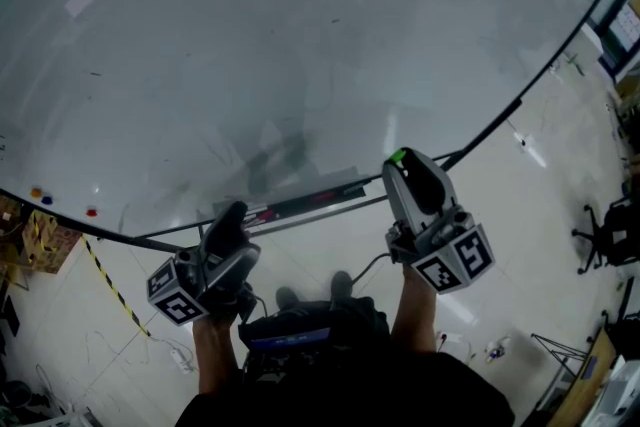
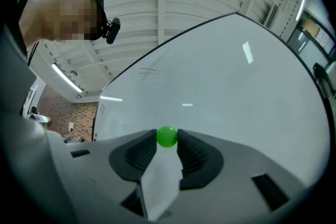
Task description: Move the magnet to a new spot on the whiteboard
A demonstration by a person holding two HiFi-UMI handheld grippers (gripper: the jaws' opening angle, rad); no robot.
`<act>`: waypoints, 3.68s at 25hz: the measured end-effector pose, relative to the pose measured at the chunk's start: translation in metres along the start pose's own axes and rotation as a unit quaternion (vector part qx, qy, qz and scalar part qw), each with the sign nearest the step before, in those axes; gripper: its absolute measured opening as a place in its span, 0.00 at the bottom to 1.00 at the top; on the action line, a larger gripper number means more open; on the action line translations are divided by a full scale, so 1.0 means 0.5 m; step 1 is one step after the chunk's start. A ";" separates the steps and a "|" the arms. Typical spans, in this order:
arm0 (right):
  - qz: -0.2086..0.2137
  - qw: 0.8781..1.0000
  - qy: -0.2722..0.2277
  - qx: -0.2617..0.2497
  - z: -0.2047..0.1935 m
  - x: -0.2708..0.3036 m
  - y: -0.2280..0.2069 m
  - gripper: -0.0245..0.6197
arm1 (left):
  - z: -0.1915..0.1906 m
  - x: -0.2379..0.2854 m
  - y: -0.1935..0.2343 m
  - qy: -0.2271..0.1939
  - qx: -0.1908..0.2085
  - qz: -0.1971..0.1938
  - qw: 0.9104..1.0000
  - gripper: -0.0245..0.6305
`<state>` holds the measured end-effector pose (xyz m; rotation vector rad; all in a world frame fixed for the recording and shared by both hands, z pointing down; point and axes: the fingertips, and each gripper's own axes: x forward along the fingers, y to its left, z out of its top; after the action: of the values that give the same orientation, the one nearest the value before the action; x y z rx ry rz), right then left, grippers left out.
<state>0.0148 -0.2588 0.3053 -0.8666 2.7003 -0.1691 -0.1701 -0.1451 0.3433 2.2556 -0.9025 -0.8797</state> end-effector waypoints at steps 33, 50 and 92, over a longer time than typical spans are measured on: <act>-0.082 0.981 0.091 -0.150 -0.068 0.072 -0.051 0.26 | -0.011 -0.008 0.000 -0.015 -0.008 0.017 1.000 0.66; -0.108 0.959 0.111 -0.237 -0.094 0.162 -0.064 0.26 | 0.025 -0.014 0.025 -0.036 0.007 0.036 0.999 0.66; 0.067 0.980 -0.015 0.185 -0.069 0.025 0.107 0.28 | -0.001 -0.090 0.022 0.026 -0.050 -0.055 0.997 0.66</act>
<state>-0.0353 -0.2219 0.3244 -0.5704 2.5667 -0.5992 -0.1992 -0.1183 0.3676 2.2483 -0.7022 -0.8889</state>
